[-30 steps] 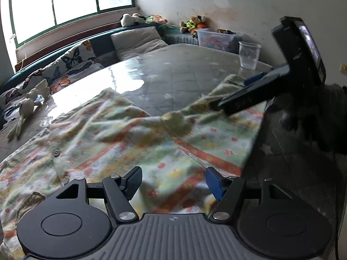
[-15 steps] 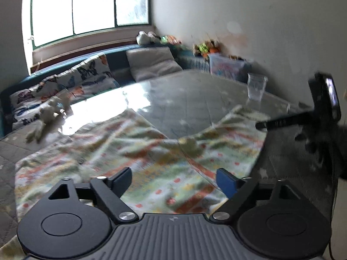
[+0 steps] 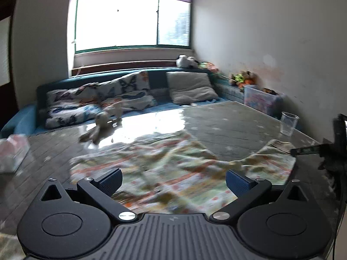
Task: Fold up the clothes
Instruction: 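Grasp the green sleeve cuff with the right gripper, then fold the held sleeve across the shirt back with the right gripper and release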
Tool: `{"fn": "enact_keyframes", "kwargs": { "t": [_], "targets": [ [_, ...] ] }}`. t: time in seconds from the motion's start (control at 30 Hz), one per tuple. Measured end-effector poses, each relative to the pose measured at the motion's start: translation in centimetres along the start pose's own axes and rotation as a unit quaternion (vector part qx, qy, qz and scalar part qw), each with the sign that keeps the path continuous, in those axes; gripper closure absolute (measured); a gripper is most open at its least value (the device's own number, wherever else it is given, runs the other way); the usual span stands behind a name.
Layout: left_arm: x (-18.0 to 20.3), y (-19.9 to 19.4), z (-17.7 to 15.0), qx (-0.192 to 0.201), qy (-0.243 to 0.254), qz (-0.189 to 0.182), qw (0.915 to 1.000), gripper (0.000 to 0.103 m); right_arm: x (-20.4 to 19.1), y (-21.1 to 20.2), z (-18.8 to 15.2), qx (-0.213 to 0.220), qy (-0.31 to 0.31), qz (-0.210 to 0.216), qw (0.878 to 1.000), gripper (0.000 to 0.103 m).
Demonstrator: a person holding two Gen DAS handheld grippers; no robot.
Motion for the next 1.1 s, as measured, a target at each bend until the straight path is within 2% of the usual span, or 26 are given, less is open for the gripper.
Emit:
{"fn": "enact_keyframes", "kwargs": {
  "t": [0.13,0.27,0.43,0.63,0.83,0.93,1.1],
  "targets": [
    [-3.0,-1.2,-0.3,0.000,-0.020,0.035,0.9992,0.000,-2.2,-1.5,1.6,0.018,0.001,0.040,0.999,0.096],
    [-5.9,-1.9,-2.0,-0.021,-0.042,0.078,0.9958,0.000,-5.7,-3.3,3.7,0.036,-0.006,0.091,0.995,0.096],
    [-8.1,-3.6,-3.9,-0.035,-0.074,0.101,0.9916,0.000,-11.8,-5.1,5.2,0.039,-0.024,0.166,0.985,0.096],
    [-9.7,-5.4,-5.1,-0.039,-0.096,0.120,0.9874,0.000,-19.9,-7.0,5.3,0.025,-0.060,0.257,0.964,0.096],
    [-10.9,-6.6,-5.9,-0.039,-0.117,0.128,0.9841,0.000,-27.5,-9.1,4.3,0.016,-0.105,0.327,0.939,0.096],
    [-11.2,-7.0,-6.2,-0.039,-0.122,0.131,0.9831,0.000,-30.5,-9.9,3.5,0.010,-0.123,0.355,0.927,0.096],
    [-11.7,-7.1,-6.6,-0.042,-0.133,0.137,0.9807,0.000,-32.7,-10.6,1.6,-0.005,-0.141,0.382,0.914,0.096]
  ]
}}
Point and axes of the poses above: each gripper's, at about its wrist camera, not at the fingertips, and y roughly the way its jaws point, x to its right, z to its top, the point moved 7 cm from there along y, roughly the way its jaws point, and after that the axes turned 13 degrees about x, right-handed, at the moved point
